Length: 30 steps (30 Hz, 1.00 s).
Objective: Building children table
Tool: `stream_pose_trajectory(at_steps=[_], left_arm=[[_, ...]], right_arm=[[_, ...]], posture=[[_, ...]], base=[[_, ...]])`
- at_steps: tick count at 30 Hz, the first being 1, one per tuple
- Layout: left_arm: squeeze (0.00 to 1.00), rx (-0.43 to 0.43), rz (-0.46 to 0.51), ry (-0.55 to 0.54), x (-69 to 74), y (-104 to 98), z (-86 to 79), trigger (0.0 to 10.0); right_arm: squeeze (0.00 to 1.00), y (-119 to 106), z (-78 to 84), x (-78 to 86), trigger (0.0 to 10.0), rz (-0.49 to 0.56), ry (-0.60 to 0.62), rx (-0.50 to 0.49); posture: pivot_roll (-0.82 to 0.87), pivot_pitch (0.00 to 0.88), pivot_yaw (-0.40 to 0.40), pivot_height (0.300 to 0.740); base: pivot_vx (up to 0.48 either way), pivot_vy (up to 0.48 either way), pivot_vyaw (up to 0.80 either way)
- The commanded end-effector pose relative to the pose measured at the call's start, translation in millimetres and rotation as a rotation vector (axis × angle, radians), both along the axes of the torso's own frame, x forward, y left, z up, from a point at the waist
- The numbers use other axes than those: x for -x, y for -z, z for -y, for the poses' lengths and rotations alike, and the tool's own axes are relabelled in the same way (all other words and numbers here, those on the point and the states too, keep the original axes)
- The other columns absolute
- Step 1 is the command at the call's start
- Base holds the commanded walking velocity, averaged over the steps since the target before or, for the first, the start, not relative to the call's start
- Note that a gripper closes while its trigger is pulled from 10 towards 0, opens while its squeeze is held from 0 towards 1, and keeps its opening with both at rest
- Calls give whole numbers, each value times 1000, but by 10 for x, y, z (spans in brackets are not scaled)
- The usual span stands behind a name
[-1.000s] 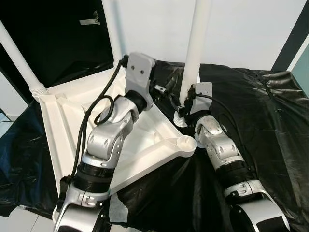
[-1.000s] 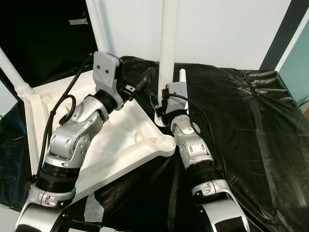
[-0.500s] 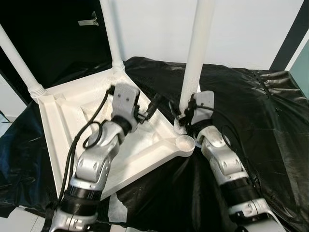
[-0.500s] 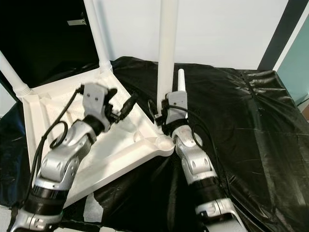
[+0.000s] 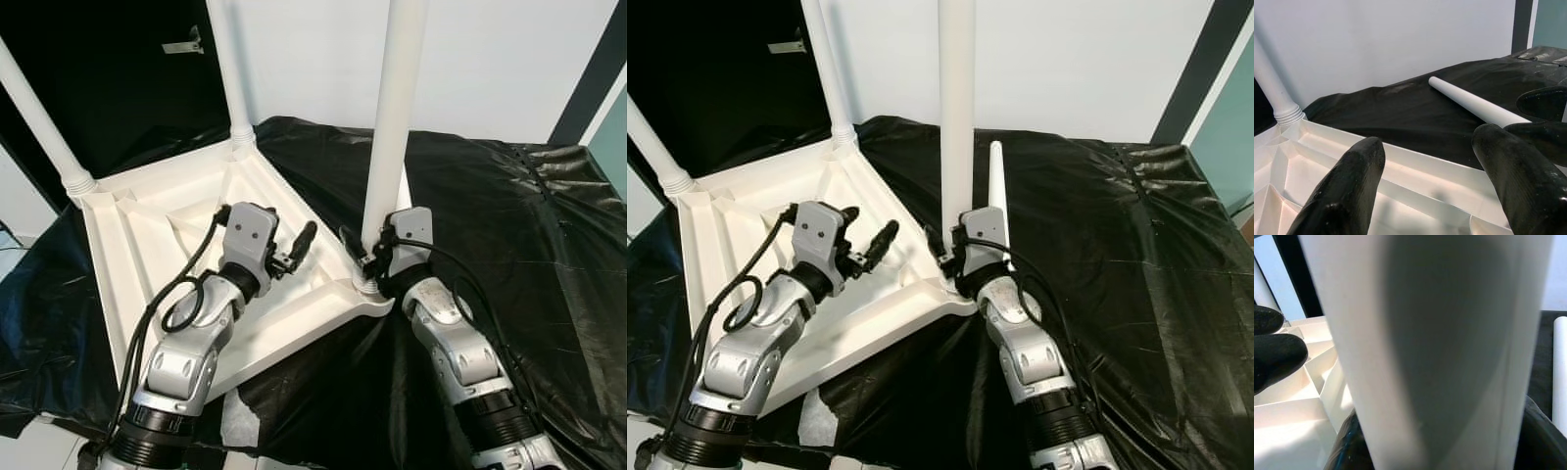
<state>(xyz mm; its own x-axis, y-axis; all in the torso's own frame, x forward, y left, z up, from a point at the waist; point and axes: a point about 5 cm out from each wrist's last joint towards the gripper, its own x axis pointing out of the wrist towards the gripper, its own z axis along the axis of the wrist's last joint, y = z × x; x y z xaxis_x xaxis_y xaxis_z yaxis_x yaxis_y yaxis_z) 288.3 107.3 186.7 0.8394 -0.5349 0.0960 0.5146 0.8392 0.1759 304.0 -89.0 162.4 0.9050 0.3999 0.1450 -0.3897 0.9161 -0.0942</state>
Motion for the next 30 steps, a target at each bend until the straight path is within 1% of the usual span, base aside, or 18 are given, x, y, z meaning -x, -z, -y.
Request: stream_pose_trajectory(at_steps=[1,4,5,7,10,12,17,21,22,23,27,30], left_arm=[[0,-22,-10,87,72,39,35,10000],[0,-22,-10,87,72,39,35,10000],[0,-30,-34,98,139,119,35,10000],[0,-40,-54,121,199,182,38,10000],[0,-43,-58,127,217,198,38,10000],[0,-51,-68,156,257,223,34,10000],[0,-64,-91,198,292,252,22,10000],[0,-83,-111,261,360,275,44,10000],[0,-83,-111,261,360,275,44,10000],[0,-86,-119,295,404,285,63,10000],[0,-94,-122,307,421,295,73,10000],[0,-97,-128,320,426,301,77,10000]], right_arm=[[0,8,3,51,10000,9,-19,10],[0,8,3,51,10000,9,-19,10],[0,25,36,78,10000,13,-18,15],[0,41,57,76,10000,6,-12,19],[0,47,65,75,10000,4,-10,21],[0,63,83,85,10000,-5,-7,25],[0,109,93,108,10000,-22,-6,30],[0,161,130,124,10000,-49,19,21],[0,161,130,124,10000,-49,19,21],[0,181,173,116,10000,-62,49,15],[0,201,212,106,10000,-72,68,15],[0,208,247,62,10000,-83,78,12]], posture=[[8,0,-2,740],[8,0,-2,740],[8,0,0,740],[8,0,0,740],[8,0,0,740],[11,0,-2,740],[14,0,-5,740],[13,0,-2,740],[13,0,-2,740],[11,0,0,740],[8,0,3,740],[5,0,5,740]], base=[[0,0,0],[0,0,0],[0,0,0],[0,0,0],[0,0,0],[0,0,0],[0,0,0],[0,0,0],[0,0,0],[0,0,0],[0,0,0],[0,0,0]])
